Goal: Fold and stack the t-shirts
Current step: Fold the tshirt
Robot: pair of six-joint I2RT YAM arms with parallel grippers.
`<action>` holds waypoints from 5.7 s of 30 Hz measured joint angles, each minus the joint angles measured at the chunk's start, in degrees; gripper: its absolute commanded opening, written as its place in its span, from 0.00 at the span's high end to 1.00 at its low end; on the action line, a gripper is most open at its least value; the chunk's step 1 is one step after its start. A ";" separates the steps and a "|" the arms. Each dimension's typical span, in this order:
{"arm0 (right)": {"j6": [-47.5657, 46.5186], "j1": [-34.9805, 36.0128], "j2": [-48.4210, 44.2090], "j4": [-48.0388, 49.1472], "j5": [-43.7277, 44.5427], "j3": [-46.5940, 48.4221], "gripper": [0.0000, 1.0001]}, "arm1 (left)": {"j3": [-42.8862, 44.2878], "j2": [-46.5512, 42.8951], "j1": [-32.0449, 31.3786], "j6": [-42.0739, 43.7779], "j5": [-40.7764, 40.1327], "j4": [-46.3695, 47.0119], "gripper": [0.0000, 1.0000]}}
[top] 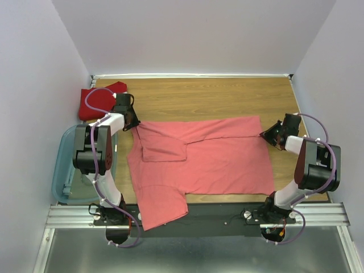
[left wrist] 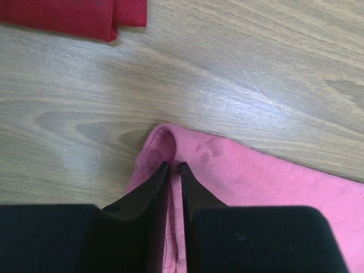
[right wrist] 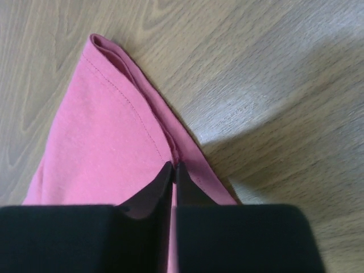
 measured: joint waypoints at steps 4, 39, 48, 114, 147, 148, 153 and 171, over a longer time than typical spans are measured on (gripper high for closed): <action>0.00 -0.24 0.20 0.02 -0.17 -0.09 1.00 | 0.15 0.44 0.02 0.04 0.00 0.02 0.87; -9.27 2.01 -3.85 -4.37 -11.96 12.07 0.61 | -1.05 -8.79 -3.56 0.11 -0.24 1.44 0.56; -8.37 6.12 10.29 -1.29 -17.70 15.98 0.60 | -0.83 -2.64 -5.70 -0.37 -0.13 1.33 0.57; 7.41 34.58 21.66 13.31 -23.28 17.09 0.56 | -8.90 -7.21 -14.03 -5.16 9.35 7.34 0.45; 8.85 34.56 21.86 16.11 -16.20 16.11 0.57 | -6.16 -3.34 -15.52 -5.73 8.90 7.58 0.55; 8.83 34.56 21.86 16.11 -16.20 16.15 0.57 | -6.16 -3.41 -15.52 -5.70 7.93 7.37 0.53; 8.85 34.56 22.03 16.11 -16.20 16.33 0.57 | -4.87 -3.48 -15.52 -5.03 3.43 4.94 0.52; 9.05 34.56 22.73 16.24 -16.22 16.90 0.57 | -2.82 -2.34 -16.59 -4.76 3.87 4.68 0.64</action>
